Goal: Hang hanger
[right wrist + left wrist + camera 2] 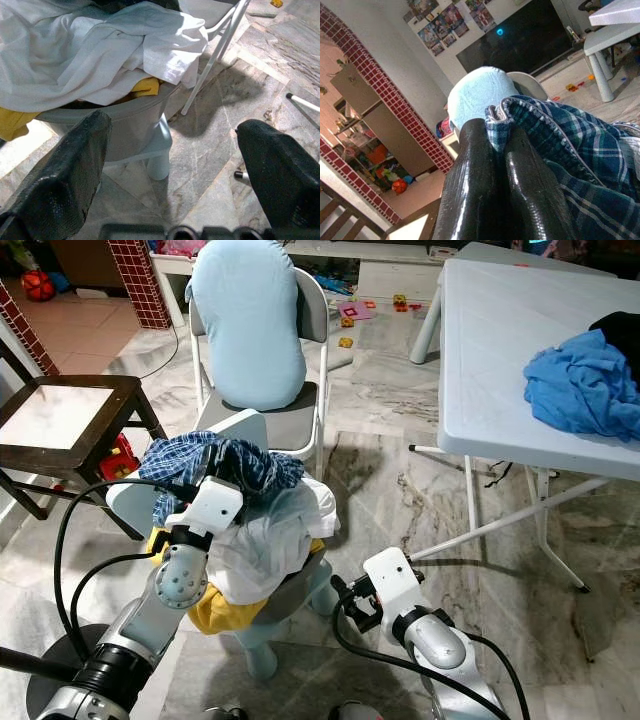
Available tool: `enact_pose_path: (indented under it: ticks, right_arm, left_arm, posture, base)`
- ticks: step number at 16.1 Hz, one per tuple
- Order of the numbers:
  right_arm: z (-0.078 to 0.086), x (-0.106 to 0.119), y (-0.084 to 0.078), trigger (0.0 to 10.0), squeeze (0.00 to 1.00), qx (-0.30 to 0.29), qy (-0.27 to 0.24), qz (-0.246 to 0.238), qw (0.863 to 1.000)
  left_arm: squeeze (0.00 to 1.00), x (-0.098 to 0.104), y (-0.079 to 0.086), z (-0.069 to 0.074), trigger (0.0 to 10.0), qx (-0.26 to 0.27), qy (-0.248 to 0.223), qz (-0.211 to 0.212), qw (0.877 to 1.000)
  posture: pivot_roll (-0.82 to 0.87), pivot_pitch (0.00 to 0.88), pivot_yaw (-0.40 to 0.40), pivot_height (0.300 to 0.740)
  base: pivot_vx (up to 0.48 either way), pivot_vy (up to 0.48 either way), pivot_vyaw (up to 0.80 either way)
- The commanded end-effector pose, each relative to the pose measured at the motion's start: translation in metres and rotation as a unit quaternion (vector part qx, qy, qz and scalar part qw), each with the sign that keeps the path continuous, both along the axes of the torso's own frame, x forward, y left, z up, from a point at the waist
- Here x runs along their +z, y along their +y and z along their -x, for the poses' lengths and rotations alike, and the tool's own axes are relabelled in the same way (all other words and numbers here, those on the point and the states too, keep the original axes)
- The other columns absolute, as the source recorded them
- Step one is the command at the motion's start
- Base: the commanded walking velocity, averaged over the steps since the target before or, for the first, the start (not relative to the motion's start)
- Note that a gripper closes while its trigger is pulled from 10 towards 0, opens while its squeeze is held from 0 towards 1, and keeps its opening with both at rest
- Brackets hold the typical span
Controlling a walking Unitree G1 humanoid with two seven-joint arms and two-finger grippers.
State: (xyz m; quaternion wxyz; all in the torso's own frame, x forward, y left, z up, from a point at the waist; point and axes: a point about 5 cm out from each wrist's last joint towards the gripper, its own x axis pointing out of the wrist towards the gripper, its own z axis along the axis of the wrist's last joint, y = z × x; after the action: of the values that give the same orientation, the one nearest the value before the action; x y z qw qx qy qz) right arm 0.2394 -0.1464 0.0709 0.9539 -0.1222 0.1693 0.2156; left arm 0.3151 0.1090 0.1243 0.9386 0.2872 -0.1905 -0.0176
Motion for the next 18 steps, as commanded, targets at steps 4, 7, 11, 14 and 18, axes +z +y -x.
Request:
enact_pose_path:
  ticks: [4, 7, 11, 14, 18]
  right_arm:
    - [-0.002, 0.004, -0.001, 10.0, 0.00, 0.002, -0.008, 0.005, 1.000]
    - [0.001, 0.001, -0.001, 10.0, 0.00, 0.009, -0.001, 0.010, 1.000]
    - [0.004, -0.002, -0.002, 10.0, 0.00, 0.016, 0.009, 0.020, 1.000]
    - [0.005, -0.003, -0.003, 10.0, 0.00, 0.019, 0.011, 0.022, 1.000]
    - [0.007, -0.005, -0.001, 10.0, 0.00, 0.023, 0.016, 0.024, 0.999]
  left_arm:
    - [0.00, -0.020, -0.009, 0.004, 10.0, -0.044, 0.077, 0.044, 0.995]
    - [0.00, -0.052, -0.021, 0.017, 10.0, -0.087, 0.182, 0.064, 0.977]
    - [0.00, -0.068, -0.027, 0.024, 10.0, -0.111, 0.236, 0.045, 0.964]
    - [0.00, -0.085, -0.022, 0.032, 10.0, -0.122, 0.291, 0.066, 0.947]
    - [1.00, -0.083, -0.020, 0.033, 10.0, -0.113, 0.285, 0.071, 0.949]
  posture:
    - [-0.14, 0.113, -0.044, 0.740]
    - [-0.14, 0.112, -0.046, 0.740]
    - [-0.14, 0.112, -0.050, 0.740]
    - [-0.14, 0.113, -0.052, 0.740]
    - [-0.14, 0.114, -0.055, 0.740]
  base:
    - [0.000, 0.000, 0.00]
    - [0.000, 0.000, 0.00]
    - [0.000, 0.000, 0.00]
    - [0.000, 0.000, 0.00]
    - [0.000, 0.000, 0.00]
